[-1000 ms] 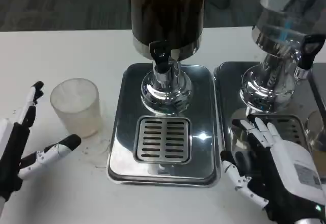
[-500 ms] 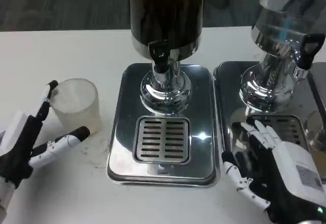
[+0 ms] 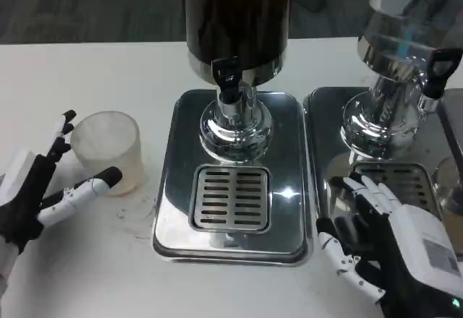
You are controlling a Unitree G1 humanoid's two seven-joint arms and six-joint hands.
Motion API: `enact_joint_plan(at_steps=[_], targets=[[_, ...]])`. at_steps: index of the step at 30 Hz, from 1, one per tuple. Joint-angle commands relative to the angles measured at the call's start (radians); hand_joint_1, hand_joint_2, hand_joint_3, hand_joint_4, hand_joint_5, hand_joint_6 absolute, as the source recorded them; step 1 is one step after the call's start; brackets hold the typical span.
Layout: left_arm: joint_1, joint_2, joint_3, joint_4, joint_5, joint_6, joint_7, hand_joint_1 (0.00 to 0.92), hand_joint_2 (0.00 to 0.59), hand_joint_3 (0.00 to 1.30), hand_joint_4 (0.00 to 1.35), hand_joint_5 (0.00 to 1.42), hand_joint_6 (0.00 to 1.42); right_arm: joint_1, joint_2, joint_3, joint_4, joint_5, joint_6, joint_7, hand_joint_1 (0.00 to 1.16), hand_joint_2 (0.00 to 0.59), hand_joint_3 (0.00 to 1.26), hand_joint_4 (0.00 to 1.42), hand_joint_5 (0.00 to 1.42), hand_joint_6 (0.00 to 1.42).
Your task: Grasp the cup under the faucet to collect the drink, then remove the cup.
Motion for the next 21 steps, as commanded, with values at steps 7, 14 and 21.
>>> enact_joint_plan(at_steps=[7, 14, 21], targets=[[-0.095, 0.015, -0.064, 0.083, 0.037, 0.057, 0.036, 0.06, 0.0, 0.0, 0.1, 0.23, 0.16, 0.001, 0.002, -0.012, -0.007, 0.012, -0.014, -0.013, 0.26, 0.423, 0.22, 0.11, 0.09, 0.23], [-0.138, 0.005, -0.099, 0.135, 0.059, 0.078, 0.068, 0.074, 0.0, 0.0, 0.13, 0.25, 0.17, 0.01, 0.002, -0.019, -0.016, 0.013, -0.016, -0.015, 0.27, 0.422, 0.23, 0.12, 0.1, 0.23], [-0.169, -0.004, -0.13, 0.181, 0.062, 0.087, 0.094, 0.079, 0.0, 0.0, 0.16, 0.28, 0.18, 0.017, 0.001, -0.026, -0.022, 0.015, -0.018, -0.015, 0.27, 0.422, 0.23, 0.12, 0.11, 0.24]])
